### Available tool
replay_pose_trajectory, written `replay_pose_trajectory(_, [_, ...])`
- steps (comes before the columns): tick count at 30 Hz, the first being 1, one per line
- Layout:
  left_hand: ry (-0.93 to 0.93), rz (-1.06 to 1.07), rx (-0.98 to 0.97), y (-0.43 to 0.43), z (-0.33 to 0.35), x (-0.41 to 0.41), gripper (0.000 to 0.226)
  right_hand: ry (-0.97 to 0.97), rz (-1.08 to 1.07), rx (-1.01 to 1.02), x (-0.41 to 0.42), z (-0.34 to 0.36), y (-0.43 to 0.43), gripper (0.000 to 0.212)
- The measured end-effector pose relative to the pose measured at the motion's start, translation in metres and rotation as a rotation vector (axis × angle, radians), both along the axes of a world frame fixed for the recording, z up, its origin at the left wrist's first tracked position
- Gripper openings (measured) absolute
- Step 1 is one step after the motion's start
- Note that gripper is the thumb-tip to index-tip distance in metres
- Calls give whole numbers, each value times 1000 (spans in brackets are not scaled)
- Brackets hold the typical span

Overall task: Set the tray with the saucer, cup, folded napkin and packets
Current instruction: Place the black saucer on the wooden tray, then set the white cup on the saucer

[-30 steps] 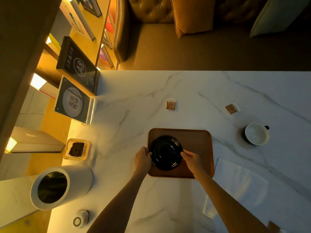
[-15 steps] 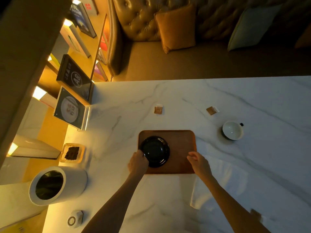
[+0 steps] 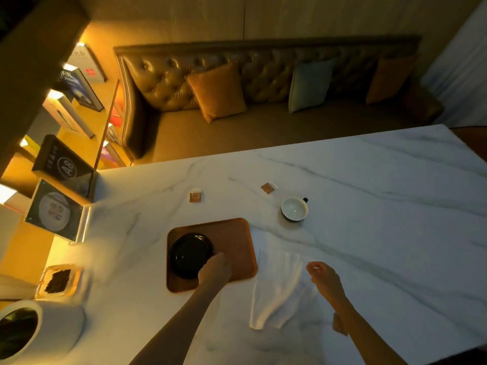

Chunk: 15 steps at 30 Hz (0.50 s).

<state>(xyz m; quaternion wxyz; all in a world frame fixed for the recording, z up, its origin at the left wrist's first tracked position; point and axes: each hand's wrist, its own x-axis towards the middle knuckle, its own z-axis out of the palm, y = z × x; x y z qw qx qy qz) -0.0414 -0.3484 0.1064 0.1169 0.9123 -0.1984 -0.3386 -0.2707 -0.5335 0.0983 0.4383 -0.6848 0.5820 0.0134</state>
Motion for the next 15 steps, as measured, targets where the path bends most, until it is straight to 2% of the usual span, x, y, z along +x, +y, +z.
replay_pose_trajectory(7, [-5, -83, -25, -39, 7, -8, 24, -65, -45, 29, -16, 4, -41, 26])
replay_pose_trajectory(15, [14, -118, -70, -124, 1, 3, 30, -113, -52, 55, 19, -2, -101, 23])
